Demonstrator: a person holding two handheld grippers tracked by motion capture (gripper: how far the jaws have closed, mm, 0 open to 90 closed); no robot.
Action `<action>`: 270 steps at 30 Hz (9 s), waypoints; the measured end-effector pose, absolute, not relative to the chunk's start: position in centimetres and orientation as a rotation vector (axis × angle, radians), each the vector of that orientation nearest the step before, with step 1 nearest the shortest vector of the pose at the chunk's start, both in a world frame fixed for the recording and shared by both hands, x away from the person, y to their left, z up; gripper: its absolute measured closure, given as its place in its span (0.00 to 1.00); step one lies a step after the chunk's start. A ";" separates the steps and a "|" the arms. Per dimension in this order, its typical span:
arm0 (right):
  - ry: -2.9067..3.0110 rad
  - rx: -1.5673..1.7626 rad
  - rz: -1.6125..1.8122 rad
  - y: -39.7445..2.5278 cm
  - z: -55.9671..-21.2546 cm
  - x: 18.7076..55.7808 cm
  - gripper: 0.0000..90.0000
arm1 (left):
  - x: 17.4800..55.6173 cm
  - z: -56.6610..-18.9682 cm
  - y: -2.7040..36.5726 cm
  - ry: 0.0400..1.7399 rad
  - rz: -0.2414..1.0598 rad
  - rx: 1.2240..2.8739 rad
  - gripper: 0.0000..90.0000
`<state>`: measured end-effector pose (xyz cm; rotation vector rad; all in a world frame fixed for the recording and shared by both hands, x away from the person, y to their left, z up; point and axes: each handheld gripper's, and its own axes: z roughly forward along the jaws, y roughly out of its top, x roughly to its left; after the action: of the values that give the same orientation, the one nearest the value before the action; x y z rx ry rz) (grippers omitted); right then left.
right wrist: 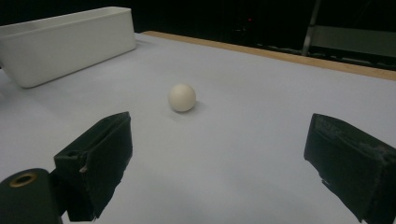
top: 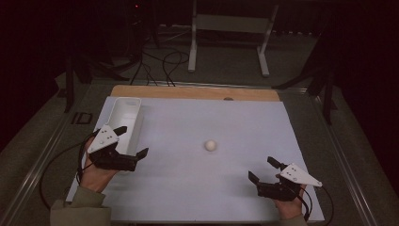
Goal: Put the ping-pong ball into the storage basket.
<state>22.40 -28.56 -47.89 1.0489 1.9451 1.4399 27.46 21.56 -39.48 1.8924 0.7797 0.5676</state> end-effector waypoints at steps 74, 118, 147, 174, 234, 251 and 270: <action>1.947 1.081 1.407 -28.9 -48.0 22.6 0.08 | 35.1 -37.8 12.5 0.592 0.443 2.105 0.00; 1.941 1.083 1.414 -28.9 -48.0 22.7 0.08 | 37.2 -40.2 7.0 0.586 0.345 2.162 0.00; 1.935 1.085 1.418 -29.1 -48.0 22.7 0.08 | 39.1 -42.5 4.7 0.624 0.255 2.260 0.00; 1.932 1.101 1.411 -29.2 -48.1 22.8 0.08 | 40.5 -45.0 2.7 0.691 0.180 2.343 0.01; 1.932 1.100 1.411 -29.4 -48.1 22.8 0.08 | 41.7 -47.5 -0.7 0.712 0.074 2.433 0.06; 1.932 1.100 1.411 -29.4 -48.1 22.8 0.08 | 41.7 -48.4 -1.1 0.701 0.076 2.489 0.19; 1.932 1.101 1.412 -29.4 -48.1 22.8 0.08 | 41.7 -49.3 -1.3 0.682 0.036 2.527 0.54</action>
<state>22.78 -29.38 -48.08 1.1015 1.9324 1.4117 41.74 -1.34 -49.32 2.5269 0.6822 0.0355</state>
